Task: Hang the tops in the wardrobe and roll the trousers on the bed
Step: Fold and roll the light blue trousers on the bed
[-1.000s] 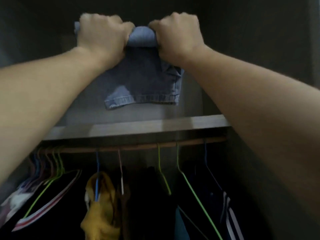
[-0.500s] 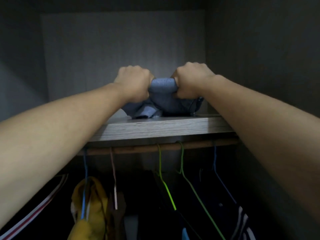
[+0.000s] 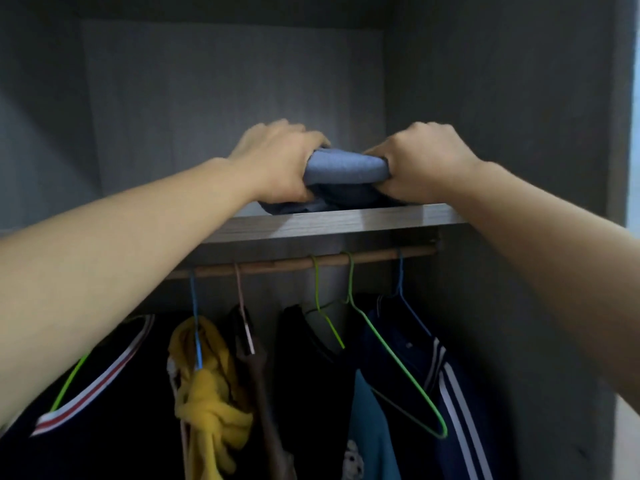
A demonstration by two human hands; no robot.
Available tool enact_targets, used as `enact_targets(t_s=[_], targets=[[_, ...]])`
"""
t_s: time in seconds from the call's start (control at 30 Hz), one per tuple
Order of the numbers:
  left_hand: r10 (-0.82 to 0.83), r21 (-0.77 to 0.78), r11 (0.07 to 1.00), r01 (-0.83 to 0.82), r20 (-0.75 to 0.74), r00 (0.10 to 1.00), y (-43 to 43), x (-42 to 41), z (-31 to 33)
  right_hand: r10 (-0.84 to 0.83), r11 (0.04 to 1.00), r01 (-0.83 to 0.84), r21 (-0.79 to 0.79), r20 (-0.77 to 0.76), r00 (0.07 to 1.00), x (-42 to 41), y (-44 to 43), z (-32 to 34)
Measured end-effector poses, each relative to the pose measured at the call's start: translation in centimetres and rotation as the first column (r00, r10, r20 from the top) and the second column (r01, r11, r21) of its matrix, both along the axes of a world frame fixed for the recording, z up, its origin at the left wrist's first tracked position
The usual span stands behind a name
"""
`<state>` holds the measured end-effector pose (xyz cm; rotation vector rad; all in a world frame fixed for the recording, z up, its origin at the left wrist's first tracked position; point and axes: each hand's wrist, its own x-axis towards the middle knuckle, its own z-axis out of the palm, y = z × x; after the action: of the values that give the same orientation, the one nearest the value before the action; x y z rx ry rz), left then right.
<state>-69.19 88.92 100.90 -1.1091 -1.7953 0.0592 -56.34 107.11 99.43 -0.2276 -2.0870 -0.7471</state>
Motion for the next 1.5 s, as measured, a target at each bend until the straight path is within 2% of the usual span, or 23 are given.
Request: enact_targets(t_s=[0.17, 0.37, 0.5, 0.63, 0.73, 0.8, 0.87, 0.9, 1.0, 1.03, 1.1, 1.17, 1.2, 1.27, 1.3, 1.37, 1.4, 1.43, 1.47, 1.5], targets=[[0.143, 0.058, 0.987, -0.147, 0.074, 0.987, 0.6, -0.2, -0.5, 0.010, 0.999, -0.008, -0.050, 0.041, 0.999, 0.3, -0.7, -0.2], [0.101, 0.085, 0.991, -0.101, 0.005, 0.995, 0.2, -1.8, 0.9, -0.043, 0.993, 0.045, -0.108, 0.029, 0.999, -0.9, -1.6, 1.2], [0.094, 0.168, 0.982, -0.085, -0.045, 0.995, 0.3, -3.5, 1.9, 0.010, 0.973, -0.016, -0.232, -0.027, 1.000, -1.6, -1.4, 3.3], [0.140, 0.285, 0.951, -0.117, -0.063, 0.988, 1.3, -4.9, 3.2, -0.027, 0.993, 0.006, -0.115, -0.183, 0.983, -3.2, -0.8, 3.9], [0.152, 0.318, 0.933, -0.169, 0.077, 0.985, 1.5, -6.0, 4.5, -0.040, 0.988, 0.090, 0.123, -0.361, 0.932, -4.0, -1.2, 3.6], [0.147, 0.319, 0.929, -0.187, 0.144, 0.979, 1.4, -6.8, 5.5, 0.059, 0.964, 0.030, 0.264, -0.326, 0.944, -4.6, -1.4, 3.3], [0.138, 0.330, 0.926, -0.186, 0.164, 0.977, 1.5, -7.2, 6.1, 0.085, 0.961, -0.039, 0.272, -0.160, 0.983, -5.1, -1.5, 3.0], [0.133, 0.339, 0.923, -0.181, 0.158, 0.978, 1.7, -7.3, 6.3, 0.077, 0.966, -0.042, 0.256, -0.129, 0.989, -5.2, -1.4, 3.0], [0.099, 0.349, 0.928, -0.128, 0.100, 0.990, 2.1, -7.6, 6.1, 0.038, 0.984, 0.023, 0.179, -0.330, 0.943, -4.9, -0.8, 3.9], [0.085, 0.344, 0.933, -0.105, 0.071, 0.994, 2.2, -7.7, 5.9, 0.000, 0.989, 0.052, 0.135, -0.356, 0.935, -4.8, -0.7, 4.5], [0.060, 0.320, 0.945, -0.064, 0.024, 0.998, 2.1, -7.7, 5.6, -0.075, 0.995, 0.087, 0.041, -0.227, 0.971, -5.1, -1.0, 5.6], [0.040, 0.298, 0.954, -0.033, -0.016, 0.999, 1.8, -7.4, 5.2, -0.085, 0.996, 0.083, -0.035, -0.059, 0.995, -6.1, -1.4, 6.1], [0.036, 0.285, 0.958, -0.016, -0.064, 0.997, 1.6, -7.3, 4.9, -0.075, 0.996, 0.073, -0.057, -0.033, 0.997, -6.8, -1.6, 6.5], [0.029, 0.233, 0.972, 0.039, -0.281, 0.959, 0.9, -7.4, 4.2, -0.067, 0.992, 0.061, -0.114, -0.053, 0.996, -7.8, -1.7, 7.6], [-0.005, 0.194, 0.976, 0.096, -0.424, 0.906, 0.4, -7.4, 3.8, -0.065, 0.986, 0.054, -0.157, -0.071, 0.995, -8.1, -1.5, 8.2], [-0.171, 0.035, 0.969, 0.244, -0.617, 0.768, -0.4, -7.1, 3.0, -0.060, 0.975, 0.037, -0.221, -0.099, 0.993, -8.8, -1.0, 9.1], [-0.265, -0.096, 0.959, 0.267, -0.634, 0.726, -0.6, -7.2, 2.5, -0.055, 0.970, 0.026, -0.241, -0.114, 0.992, -9.2, -0.6, 9.3], [-0.327, -0.230, 0.945, 0.234, -0.602, 0.729, -0.7, -7.4, 2.0, -0.053, 0.967, 0.020, -0.255, -0.125, 0.991, -9.6, -0.2, 9.4], [-0.314, -0.344, 0.930, 0.133, -0.552, 0.772, -0.7, -7.7, 1.4, -0.053, 0.965, 0.016, -0.263, -0.134, 0.990, -10.1, 0.1, 9.4], [-0.221, -0.424, 0.906, -0.018, -0.507, 0.833, -0.6, -8.1, 1.1, -0.052, 0.964, 0.011, -0.265, -0.148, 0.988, -10.5, 0.4, 9.3]])
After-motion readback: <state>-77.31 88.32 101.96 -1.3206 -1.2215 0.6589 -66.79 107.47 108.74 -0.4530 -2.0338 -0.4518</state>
